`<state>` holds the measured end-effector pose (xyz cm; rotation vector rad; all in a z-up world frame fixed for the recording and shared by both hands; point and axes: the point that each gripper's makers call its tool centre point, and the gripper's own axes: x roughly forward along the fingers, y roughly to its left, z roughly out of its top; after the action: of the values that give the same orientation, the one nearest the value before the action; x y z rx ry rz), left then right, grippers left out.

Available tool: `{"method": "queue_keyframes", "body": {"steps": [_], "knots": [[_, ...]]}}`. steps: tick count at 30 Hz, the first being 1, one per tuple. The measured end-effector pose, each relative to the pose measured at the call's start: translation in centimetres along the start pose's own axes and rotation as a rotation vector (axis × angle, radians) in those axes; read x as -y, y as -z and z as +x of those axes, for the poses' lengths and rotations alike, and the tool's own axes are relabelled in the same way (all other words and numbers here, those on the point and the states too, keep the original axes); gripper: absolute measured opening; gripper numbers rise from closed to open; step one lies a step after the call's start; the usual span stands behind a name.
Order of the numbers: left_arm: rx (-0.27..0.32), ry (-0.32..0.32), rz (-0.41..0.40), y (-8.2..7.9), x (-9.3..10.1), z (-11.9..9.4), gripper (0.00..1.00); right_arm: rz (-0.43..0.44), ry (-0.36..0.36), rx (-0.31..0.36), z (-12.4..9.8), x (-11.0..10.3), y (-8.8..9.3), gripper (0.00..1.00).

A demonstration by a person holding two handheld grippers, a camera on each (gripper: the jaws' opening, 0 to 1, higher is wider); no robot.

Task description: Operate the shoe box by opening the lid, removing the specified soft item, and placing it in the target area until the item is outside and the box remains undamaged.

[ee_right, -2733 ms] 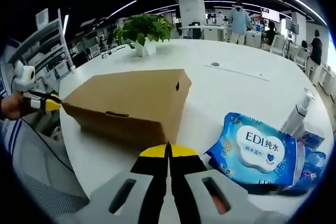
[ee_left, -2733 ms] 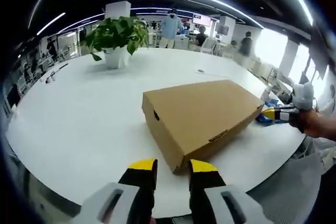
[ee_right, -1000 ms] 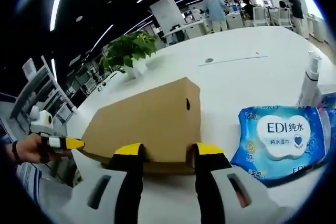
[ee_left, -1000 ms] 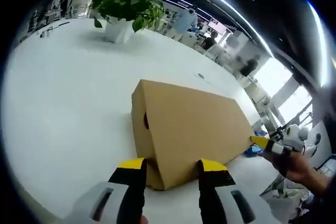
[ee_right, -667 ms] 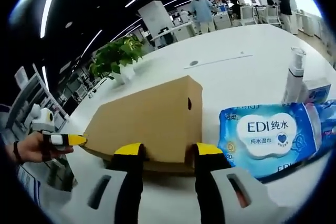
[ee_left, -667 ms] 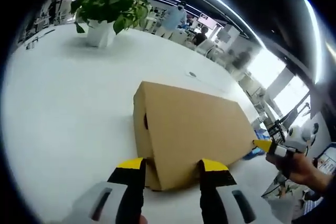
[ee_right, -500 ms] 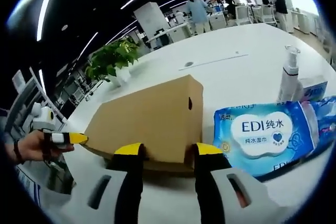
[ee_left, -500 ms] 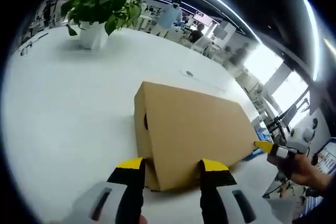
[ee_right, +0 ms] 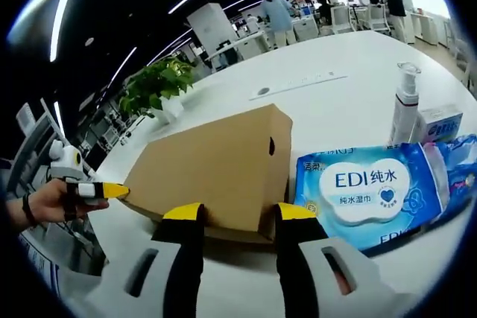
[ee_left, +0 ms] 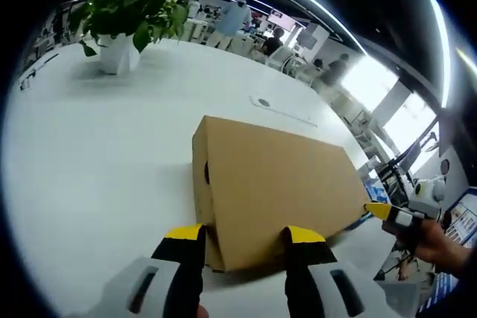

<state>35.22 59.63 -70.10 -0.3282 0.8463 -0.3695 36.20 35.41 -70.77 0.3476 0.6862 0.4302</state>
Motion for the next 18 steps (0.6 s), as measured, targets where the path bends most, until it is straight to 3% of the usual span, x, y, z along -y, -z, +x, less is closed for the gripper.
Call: {"method": "queue_keyframes", "body": {"steps": [4,5,7,9,11,13,18], "knots": [[0.000,-0.001,0.006,0.0,0.0,-0.1,0.42,-0.018,-0.015,-0.012,-0.1,0.0,0.1,0.35],[0.000,-0.002,0.009,0.1,0.0,-0.2,0.42,-0.063,-0.023,-0.007,-0.2,0.0,-0.1,0.34],[0.003,0.001,0.011,0.2,0.0,-0.3,0.42,-0.116,-0.022,0.018,-0.5,0.0,-0.7,0.30],[0.007,0.004,0.017,0.4,0.0,-0.7,0.41,-0.092,-0.016,0.026,-1.1,0.2,-0.9,0.24],[0.010,-0.001,0.045,0.8,0.2,-1.4,0.41,-0.065,-0.024,0.073,-1.9,0.3,-1.6,0.28],[0.013,0.000,0.077,1.4,0.4,-2.1,0.42,-0.073,-0.024,0.079,-2.8,0.5,-1.5,0.37],[0.006,-0.002,0.106,3.1,0.6,-3.8,0.48,-0.162,0.010,0.043,-5.3,1.9,0.0,0.42]]}}
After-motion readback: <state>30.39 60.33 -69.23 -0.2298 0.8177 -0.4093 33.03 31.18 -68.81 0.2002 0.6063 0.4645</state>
